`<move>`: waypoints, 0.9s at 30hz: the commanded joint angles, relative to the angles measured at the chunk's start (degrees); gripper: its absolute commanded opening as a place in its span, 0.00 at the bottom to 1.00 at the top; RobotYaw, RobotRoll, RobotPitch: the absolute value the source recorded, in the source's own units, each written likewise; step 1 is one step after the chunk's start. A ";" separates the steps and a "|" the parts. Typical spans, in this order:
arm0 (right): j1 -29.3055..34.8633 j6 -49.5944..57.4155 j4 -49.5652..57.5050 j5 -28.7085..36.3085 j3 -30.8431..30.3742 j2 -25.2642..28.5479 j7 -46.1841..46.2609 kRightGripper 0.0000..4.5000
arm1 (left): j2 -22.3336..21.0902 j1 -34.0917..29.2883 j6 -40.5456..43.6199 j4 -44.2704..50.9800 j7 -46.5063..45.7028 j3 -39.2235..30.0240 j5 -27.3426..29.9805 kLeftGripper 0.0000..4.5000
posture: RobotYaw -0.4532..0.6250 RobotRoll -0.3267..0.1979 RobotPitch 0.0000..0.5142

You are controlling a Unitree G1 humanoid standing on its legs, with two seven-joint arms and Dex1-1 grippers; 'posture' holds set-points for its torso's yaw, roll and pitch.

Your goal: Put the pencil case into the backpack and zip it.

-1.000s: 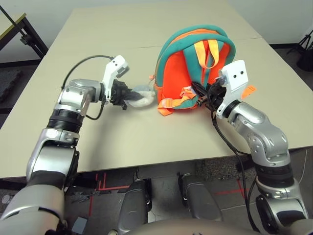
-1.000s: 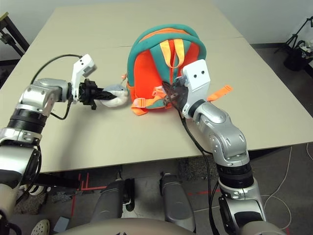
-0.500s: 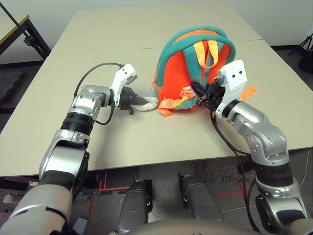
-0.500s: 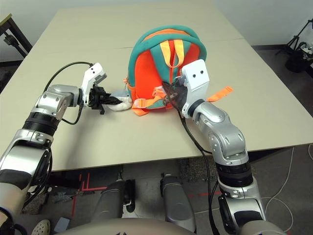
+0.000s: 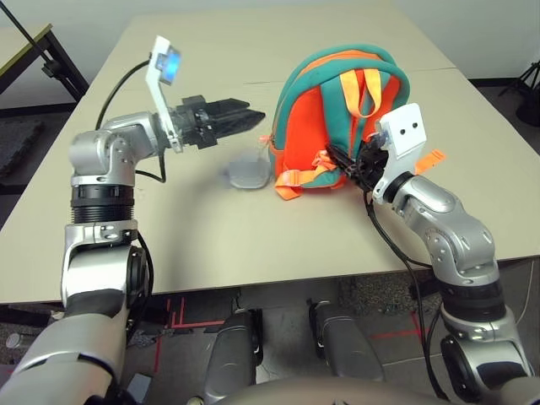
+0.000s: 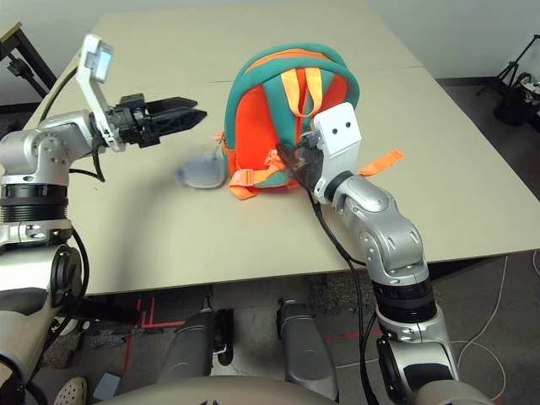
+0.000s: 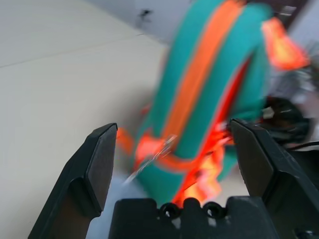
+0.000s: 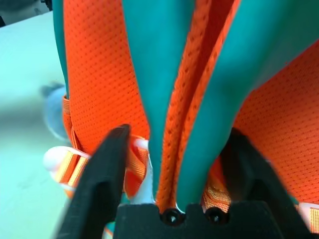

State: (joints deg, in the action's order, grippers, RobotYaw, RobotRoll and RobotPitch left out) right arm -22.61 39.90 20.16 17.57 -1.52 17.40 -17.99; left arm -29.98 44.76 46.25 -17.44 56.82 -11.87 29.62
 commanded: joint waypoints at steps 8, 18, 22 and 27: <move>-0.97 16.31 3.44 16.25 16.54 8.09 -5.48 1.00 | -2.69 -8.87 -6.65 4.34 -7.09 -2.78 -0.74 1.00 | 0.24 0.62 0.30; -2.05 24.07 -3.78 26.89 30.34 20.40 -9.63 1.00 | -4.78 -10.85 -8.10 2.30 -8.32 -3.48 -0.56 1.00 | 0.23 0.62 0.31; -0.60 19.16 -8.37 23.85 32.00 20.53 -7.78 1.00 | -4.74 -11.27 -9.34 1.34 -9.47 -3.90 -0.81 1.00 | 0.23 0.62 0.31; 0.72 9.53 -13.13 16.99 31.32 18.39 -2.65 1.00 | -4.24 -12.23 -12.77 -0.43 -12.82 -5.28 -1.58 1.00 | 0.24 0.62 0.31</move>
State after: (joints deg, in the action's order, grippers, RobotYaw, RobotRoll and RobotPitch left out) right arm -22.84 53.47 8.86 37.56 29.93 36.67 -22.65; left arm -34.33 33.70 35.26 -16.55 45.73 -15.68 29.06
